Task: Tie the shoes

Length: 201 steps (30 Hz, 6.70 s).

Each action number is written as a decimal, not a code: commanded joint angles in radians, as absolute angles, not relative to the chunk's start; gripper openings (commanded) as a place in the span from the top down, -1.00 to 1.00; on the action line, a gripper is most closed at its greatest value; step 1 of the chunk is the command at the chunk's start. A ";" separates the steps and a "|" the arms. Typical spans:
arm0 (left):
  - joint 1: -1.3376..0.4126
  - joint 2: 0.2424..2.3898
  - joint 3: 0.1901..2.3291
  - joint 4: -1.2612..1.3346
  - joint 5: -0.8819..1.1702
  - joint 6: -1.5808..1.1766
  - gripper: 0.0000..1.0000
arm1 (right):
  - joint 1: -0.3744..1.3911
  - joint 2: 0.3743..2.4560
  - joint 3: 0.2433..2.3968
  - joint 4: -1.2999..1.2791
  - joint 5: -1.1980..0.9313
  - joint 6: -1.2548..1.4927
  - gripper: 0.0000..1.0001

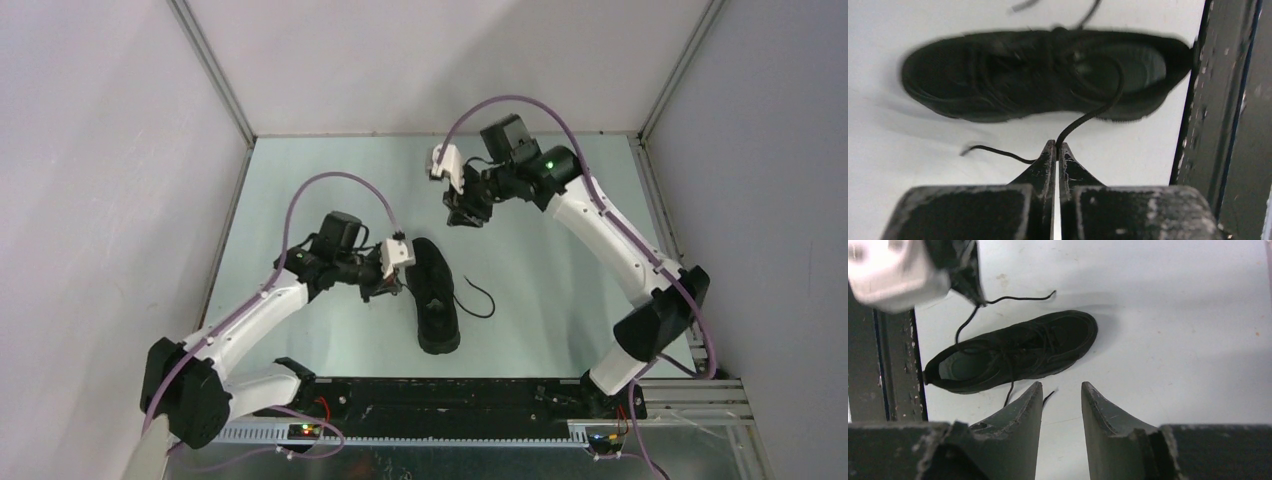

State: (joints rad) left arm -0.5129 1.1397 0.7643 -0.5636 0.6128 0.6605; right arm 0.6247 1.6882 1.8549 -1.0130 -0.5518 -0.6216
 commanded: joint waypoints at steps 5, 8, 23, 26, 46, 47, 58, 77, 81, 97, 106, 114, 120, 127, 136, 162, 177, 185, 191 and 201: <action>-0.427 1.139 0.890 -0.466 0.779 0.394 1.00 | 0.765 1.594 1.628 -0.825 -0.616 -0.750 0.32; -0.402 1.144 0.894 -0.423 0.808 0.340 1.00 | 0.802 1.586 1.563 -0.796 -0.628 -0.709 0.32; -0.373 1.139 0.878 -0.355 0.900 0.262 0.99 | 0.760 1.683 1.514 -0.556 -0.807 -0.241 0.24; -0.371 1.136 0.875 -0.344 0.907 0.250 0.98 | 0.761 1.705 1.511 -0.547 -0.813 -0.217 0.27; -0.355 1.095 0.798 -0.258 0.838 0.152 0.11 | 0.702 1.714 1.500 -0.445 -0.818 -0.049 1.00; -0.354 1.090 0.772 -0.202 0.823 0.097 0.10 | 0.697 1.711 1.498 -0.421 -0.801 -0.005 1.00; -0.375 1.168 0.761 0.038 0.704 -0.150 0.07 | 0.695 1.742 1.512 -0.351 -0.697 0.157 1.00; -0.440 1.148 0.747 -0.072 0.589 -0.112 0.01 | 0.659 1.730 1.485 -0.325 -0.620 0.319 1.00; -0.475 1.201 0.795 -0.099 0.489 -0.110 0.00 | 0.656 1.735 1.482 -0.322 -0.619 0.324 1.00; -0.579 1.243 0.904 -0.342 0.276 -0.080 -0.03 | 0.614 1.737 1.472 -0.315 -0.620 0.340 1.00; -0.580 1.242 0.877 -0.243 0.335 -0.154 -0.06 | 0.609 1.736 1.468 -0.308 -0.623 0.339 1.00; -0.604 1.310 0.935 -0.205 0.348 -0.189 -0.06 | 0.600 1.731 1.471 -0.308 -0.624 0.337 1.00; -0.617 1.322 0.934 -0.203 0.350 -0.179 0.02 | 0.588 1.731 1.468 -0.307 -0.630 0.339 1.00; -0.618 1.314 0.904 -0.209 0.331 -0.151 0.13 | 0.578 1.732 1.463 -0.301 -0.635 0.344 1.00; -0.618 1.279 0.922 -0.316 0.317 -0.091 0.04 | 0.569 1.718 1.455 -0.304 -0.636 0.337 1.00; -0.593 1.356 0.961 -0.108 0.363 -0.013 -0.76 | 0.550 1.685 1.425 -0.308 -0.649 0.335 1.00; -0.588 1.372 0.889 -0.100 0.429 -0.036 -0.10 | 0.543 1.686 1.425 -0.305 -0.652 0.337 1.00; -0.576 1.376 0.864 -0.086 0.439 -0.033 0.25 | 0.542 1.684 1.425 -0.306 -0.649 0.335 1.00; -0.546 1.385 0.846 -0.055 0.478 -0.049 0.37 | 0.539 1.686 1.424 -0.307 -0.652 0.336 1.00; -0.538 1.382 0.818 -0.025 0.538 -0.036 0.39 | 0.536 1.690 1.424 -0.299 -0.661 0.341 1.00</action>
State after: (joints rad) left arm -0.5480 1.3792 0.8326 -0.0597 0.5053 -0.0452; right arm 0.5465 1.7294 1.4181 -0.3557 -0.6506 0.3332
